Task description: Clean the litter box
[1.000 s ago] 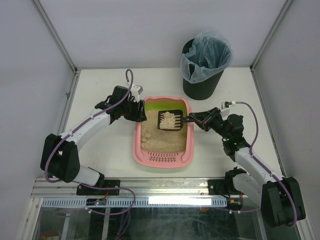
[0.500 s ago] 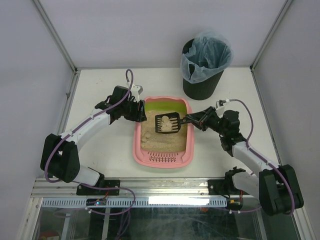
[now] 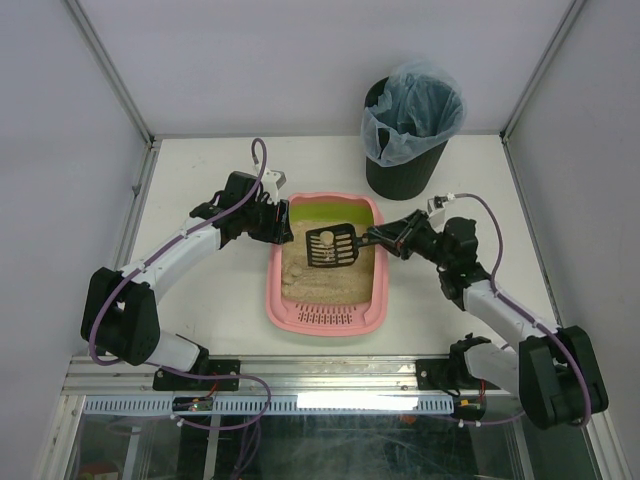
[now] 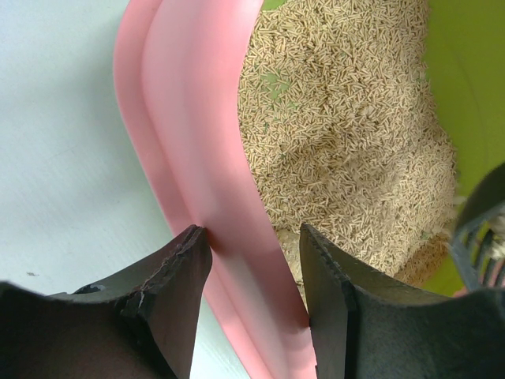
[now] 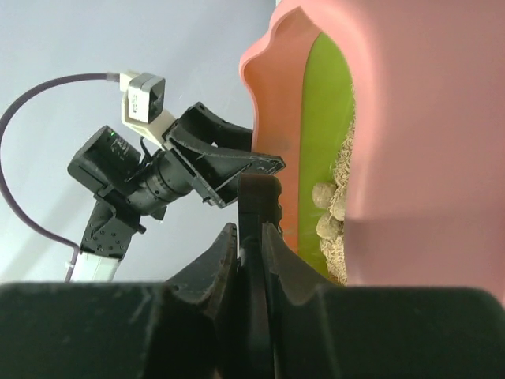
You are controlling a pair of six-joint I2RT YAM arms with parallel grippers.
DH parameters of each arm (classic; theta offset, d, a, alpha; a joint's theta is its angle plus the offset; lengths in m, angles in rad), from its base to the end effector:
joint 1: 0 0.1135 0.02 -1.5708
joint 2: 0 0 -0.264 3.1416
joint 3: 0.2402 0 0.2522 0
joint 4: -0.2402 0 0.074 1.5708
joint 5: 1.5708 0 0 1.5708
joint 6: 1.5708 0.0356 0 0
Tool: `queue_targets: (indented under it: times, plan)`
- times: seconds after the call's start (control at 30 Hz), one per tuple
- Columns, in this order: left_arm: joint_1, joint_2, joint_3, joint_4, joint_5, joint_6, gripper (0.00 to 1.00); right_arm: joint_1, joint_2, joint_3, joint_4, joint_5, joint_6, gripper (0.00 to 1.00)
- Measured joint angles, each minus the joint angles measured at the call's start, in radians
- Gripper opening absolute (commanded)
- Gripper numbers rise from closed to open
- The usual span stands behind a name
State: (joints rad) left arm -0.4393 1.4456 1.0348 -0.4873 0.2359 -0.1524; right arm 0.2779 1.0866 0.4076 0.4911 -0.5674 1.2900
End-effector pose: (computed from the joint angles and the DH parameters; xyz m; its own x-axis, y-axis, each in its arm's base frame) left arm 0.2709 -0.1365 0.2477 -0.7825 0.2046 -0.5881 0.4316 0.8591 -0.2753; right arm 0.2136 0.0808 0.2206 -0.7599 0.6258 -0.1758 -0.0322 0.2338 0.9717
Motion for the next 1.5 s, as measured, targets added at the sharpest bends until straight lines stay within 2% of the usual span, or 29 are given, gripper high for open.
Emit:
queue_targets:
  times: [0.17, 0.27, 0.4, 0.53, 0.67, 0.8, 0.9, 1.03, 1.17, 1.3, 1.43, 1.5]
  plan:
    - [0.000, 0.000, 0.000, 0.000, 0.000, 0.000, 0.49, -0.002, -0.055, -0.031, 0.000, 0.037, 0.011, 0.00]
    - [0.000, 0.000, 0.000, 0.000, 0.000, 0.000, 0.49, 0.016, -0.016, 0.021, -0.009, 0.006, -0.029, 0.00]
    - [0.000, 0.000, 0.000, 0.000, 0.000, 0.000, 0.49, 0.020, -0.067, -0.018, -0.002, 0.058, -0.014, 0.00]
    - [0.000, 0.000, 0.000, 0.000, 0.000, 0.000, 0.49, 0.042, -0.008, 0.036, 0.002, 0.013, -0.046, 0.00]
    - [0.000, 0.000, 0.000, 0.000, -0.001, 0.000, 0.49, 0.014, -0.063, -0.027, 0.016, 0.060, -0.016, 0.00]
    - [0.000, 0.001, 0.001, 0.000, 0.000, 0.000, 0.49, 0.036, -0.006, 0.019, 0.026, 0.012, -0.044, 0.00]
    - [0.000, 0.002, 0.001, 0.000, 0.000, 0.000, 0.49, 0.017, -0.076, -0.026, 0.030, 0.057, -0.018, 0.00]
    - [0.000, 0.002, 0.001, 0.000, 0.000, 0.000, 0.49, 0.024, -0.019, 0.044, 0.022, 0.003, -0.058, 0.00]
    - [0.000, 0.002, 0.001, 0.000, -0.001, 0.000, 0.49, -0.002, -0.081, -0.017, 0.017, 0.055, -0.035, 0.00]
    - [0.000, 0.002, 0.001, -0.001, -0.001, 0.000, 0.49, 0.040, 0.014, 0.055, 0.013, -0.009, -0.073, 0.00]
    - [0.000, 0.003, 0.002, -0.002, -0.001, 0.000, 0.49, 0.020, -0.029, 0.003, 0.021, 0.023, -0.043, 0.00]
    - [-0.001, 0.003, 0.002, -0.002, -0.002, 0.001, 0.49, 0.026, -0.002, 0.028, 0.004, 0.006, -0.068, 0.00]
